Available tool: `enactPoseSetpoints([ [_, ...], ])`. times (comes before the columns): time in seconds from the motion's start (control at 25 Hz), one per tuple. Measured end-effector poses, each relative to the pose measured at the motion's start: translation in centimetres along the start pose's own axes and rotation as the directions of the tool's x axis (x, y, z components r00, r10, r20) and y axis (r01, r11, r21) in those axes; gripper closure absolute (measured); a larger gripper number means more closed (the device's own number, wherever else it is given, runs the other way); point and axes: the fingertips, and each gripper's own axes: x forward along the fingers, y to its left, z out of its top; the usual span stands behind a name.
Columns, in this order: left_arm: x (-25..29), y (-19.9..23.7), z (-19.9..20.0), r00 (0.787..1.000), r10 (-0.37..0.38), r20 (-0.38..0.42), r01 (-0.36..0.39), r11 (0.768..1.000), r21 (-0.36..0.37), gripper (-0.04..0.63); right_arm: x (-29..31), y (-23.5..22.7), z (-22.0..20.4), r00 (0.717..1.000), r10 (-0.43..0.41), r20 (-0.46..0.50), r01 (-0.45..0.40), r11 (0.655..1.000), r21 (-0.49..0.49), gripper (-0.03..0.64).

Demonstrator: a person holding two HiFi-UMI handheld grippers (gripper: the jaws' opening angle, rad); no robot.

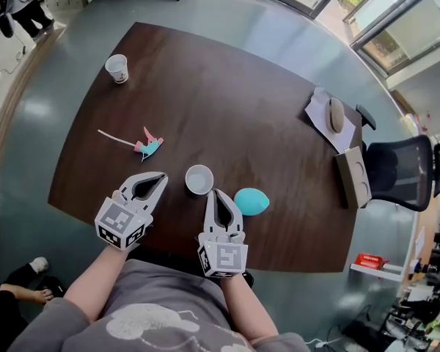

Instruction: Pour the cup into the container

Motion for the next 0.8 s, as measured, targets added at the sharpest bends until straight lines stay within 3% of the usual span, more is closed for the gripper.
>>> enactPoseSetpoints([
  [0.12,0.2,0.2,-0.5,1.0,-0.001,-0.003,0.001,1.0,-0.028,0.589,0.1,0.1,-0.8,1.0,0.004,-0.018,-0.004,1.0,0.001,0.629],
  [0.4,0.8,1.2,-1.9,1.0,0.004,-0.02,-0.005,0.999,-0.051,0.589,0.6,0.7,-3.0,0.998,0.025,-0.054,-0.025,1.0,0.005,0.515],
  [0.56,1.0,1.5,-2.5,1.0,0.002,-0.029,-0.004,0.998,-0.061,0.589,1.0,0.8,-3.9,0.998,0.009,-0.07,-0.01,1.0,-0.022,0.409],
  [0.8,1.2,1.8,-3.1,0.999,0.0,-0.041,-0.003,0.997,-0.072,0.589,1.5,1.2,-5.0,0.995,0.024,-0.099,-0.027,0.999,-0.031,0.345],
])
